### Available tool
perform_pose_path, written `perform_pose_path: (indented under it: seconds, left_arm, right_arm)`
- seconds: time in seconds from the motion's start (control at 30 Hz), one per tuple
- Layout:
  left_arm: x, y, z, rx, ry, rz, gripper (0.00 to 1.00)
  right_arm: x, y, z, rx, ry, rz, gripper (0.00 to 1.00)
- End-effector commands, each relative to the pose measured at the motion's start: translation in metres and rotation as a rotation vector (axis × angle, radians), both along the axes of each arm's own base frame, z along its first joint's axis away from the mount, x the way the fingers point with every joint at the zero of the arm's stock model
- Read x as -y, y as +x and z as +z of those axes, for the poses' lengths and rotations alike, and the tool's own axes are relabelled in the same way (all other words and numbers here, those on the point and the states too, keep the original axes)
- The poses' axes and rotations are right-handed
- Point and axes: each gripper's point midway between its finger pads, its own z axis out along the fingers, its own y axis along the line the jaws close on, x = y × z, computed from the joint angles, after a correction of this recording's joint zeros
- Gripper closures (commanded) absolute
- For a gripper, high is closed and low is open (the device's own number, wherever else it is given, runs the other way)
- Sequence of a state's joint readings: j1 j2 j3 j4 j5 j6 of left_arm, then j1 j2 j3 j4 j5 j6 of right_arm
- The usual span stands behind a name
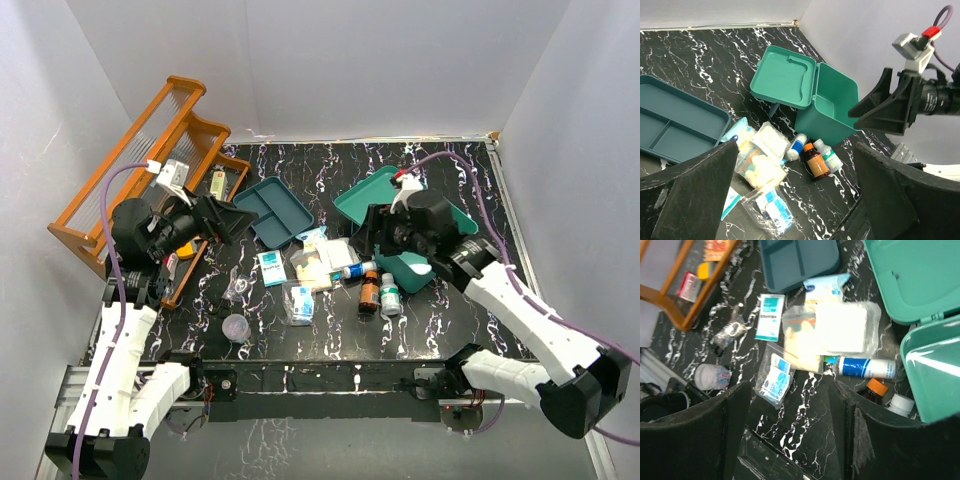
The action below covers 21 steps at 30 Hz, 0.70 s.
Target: Organize the medicine kit
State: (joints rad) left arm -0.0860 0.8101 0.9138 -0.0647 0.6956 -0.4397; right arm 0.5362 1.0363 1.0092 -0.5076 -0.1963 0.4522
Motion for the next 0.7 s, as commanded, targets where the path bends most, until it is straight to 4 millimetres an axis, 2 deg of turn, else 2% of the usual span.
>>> perform_pose_path:
  seconds: [0.0,0.17,0.27,0.43,0.67]
  left_arm:
    - [-0.007,0.011,0.006,0.027,0.001,0.051,0.01]
    - [-0.01,0.019,-0.001,0.008,-0.012,0.087,0.01]
    - [-0.009,0.021,-0.005,0.0,-0.009,0.077,0.01]
    - [-0.01,0.02,-0.01,-0.014,-0.003,0.087,0.01]
    - [-0.012,0.019,-0.015,-0.023,0.0,0.096,0.01]
  right_arm:
    - [0.0,0.011,-0.017,-0.028,-0.095,-0.179,0.41]
    - [-0.001,-0.007,-0.056,-0.101,-0.211,-0.284,0.53]
    - [0.009,-0.022,-0.084,-0.157,-0.311,-0.38,0.58]
    - [0.019,-0.032,-0.118,-0.212,-0.425,-0.475,0.55]
    - [0.018,-0.029,-0.15,-0.248,-0.501,-0.501,0.48]
